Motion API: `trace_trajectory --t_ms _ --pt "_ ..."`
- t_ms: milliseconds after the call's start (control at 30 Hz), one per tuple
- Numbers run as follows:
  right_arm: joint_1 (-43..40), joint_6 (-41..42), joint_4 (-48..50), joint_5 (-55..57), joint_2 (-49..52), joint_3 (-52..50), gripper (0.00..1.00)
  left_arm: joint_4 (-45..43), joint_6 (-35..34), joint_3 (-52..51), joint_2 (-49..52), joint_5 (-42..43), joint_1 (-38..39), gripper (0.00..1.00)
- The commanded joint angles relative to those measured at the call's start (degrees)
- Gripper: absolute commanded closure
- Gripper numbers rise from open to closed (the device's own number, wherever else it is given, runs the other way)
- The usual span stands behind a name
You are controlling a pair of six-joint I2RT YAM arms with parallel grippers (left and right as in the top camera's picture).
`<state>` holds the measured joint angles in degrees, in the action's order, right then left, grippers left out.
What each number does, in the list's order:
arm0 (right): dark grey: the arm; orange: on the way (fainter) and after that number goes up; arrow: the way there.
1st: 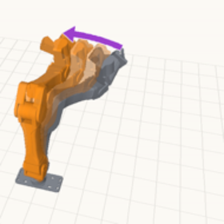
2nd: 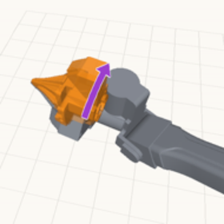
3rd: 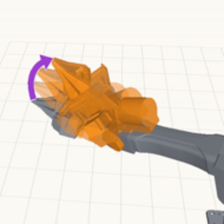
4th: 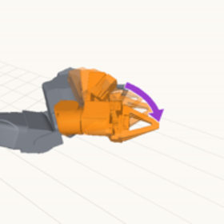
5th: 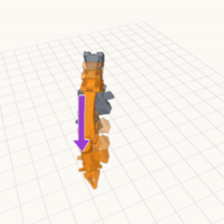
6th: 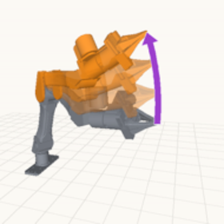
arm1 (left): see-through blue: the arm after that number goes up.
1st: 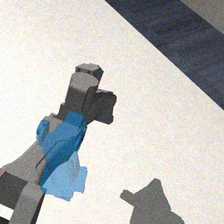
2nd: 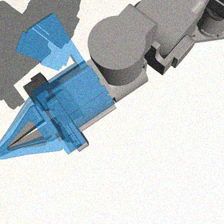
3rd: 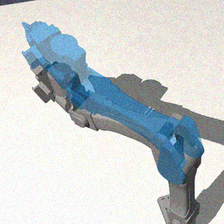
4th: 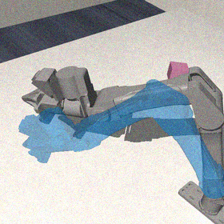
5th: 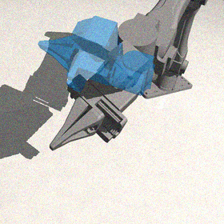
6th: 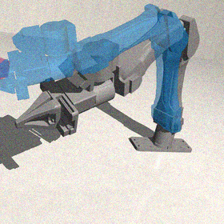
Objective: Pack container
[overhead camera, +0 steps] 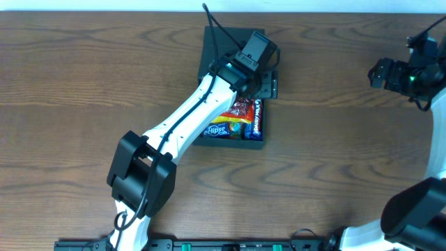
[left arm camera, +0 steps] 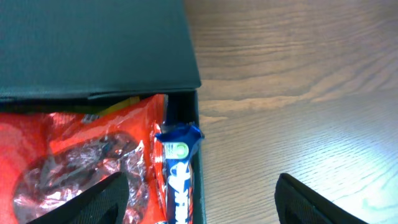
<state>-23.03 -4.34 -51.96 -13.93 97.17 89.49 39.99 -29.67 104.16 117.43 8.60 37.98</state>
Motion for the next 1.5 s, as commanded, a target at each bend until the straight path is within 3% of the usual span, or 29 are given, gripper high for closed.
trace_trajectory --t_ms 0,167,233,267,300,333,367,400,533,633,800,1033,1200,1467 --pt "-0.3 0.9 0.0 -0.5 -0.2 -0.3 0.01 -0.2 5.8 0.9 -0.8 0.0 -0.1 0.23" --pt "-0.3 0.9 -0.1 -0.5 -0.2 -0.3 0.01 -0.6 16.0 3.6 -2.9 -2.5 -1.3 0.23" --pt "-0.3 0.9 -0.2 -0.5 -0.2 -0.3 0.01 -1.8 16.7 3.8 -4.5 -7.8 -2.8 0.37" --pt "-0.2 0.9 -0.3 -0.5 -0.2 -0.3 0.01 -2.7 16.9 3.8 -5.6 -11.1 -4.4 0.51" --pt "-0.1 0.9 -0.3 -0.6 -0.2 -0.3 0.07 -3.3 16.9 3.8 -6.1 -12.9 -6.0 0.69" --pt "0.0 0.8 -0.3 -1.5 -0.2 -0.3 0.22 -4.0 17.3 3.8 -6.5 -13.2 -8.1 0.82" --pt "0.2 0.8 -0.2 -3.1 -0.2 -0.3 0.56 -4.6 17.8 3.8 -6.6 -13.0 -10.3 0.94" --pt "0.6 0.9 -0.2 -5.1 -0.2 -0.3 0.98 -4.8 18.4 3.8 -6.6 -13.0 -12.5 0.94" --pt "3.8 0.9 -0.3 -9.0 0.4 -0.4 0.98 -6.8 21.7 3.7 -6.5 -12.7 -20.5 0.94" --pt "7.1 0.9 0.1 -9.0 1.9 -0.4 0.98 -7.6 21.7 3.7 -5.7 -6.5 -24.1 0.94" --pt "14.0 1.7 3.3 -14.8 7.8 -0.4 0.99 -7.7 16.1 3.7 -1.2 1.7 -28.8 0.94" --pt "20.8 10.0 13.0 -21.0 16.8 -0.4 0.99 -9.8 12.3 3.7 5.4 6.4 -32.1 0.94" --pt "23.2 15.4 20.0 -23.4 22.4 -0.4 0.99 -11.4 9.6 3.8 10.5 15.6 -33.8 0.94" --pt "23.7 18.3 22.0 -27.0 30.2 -0.4 0.99 -6.7 4.9 3.7 16.2 20.6 -33.0 0.94"
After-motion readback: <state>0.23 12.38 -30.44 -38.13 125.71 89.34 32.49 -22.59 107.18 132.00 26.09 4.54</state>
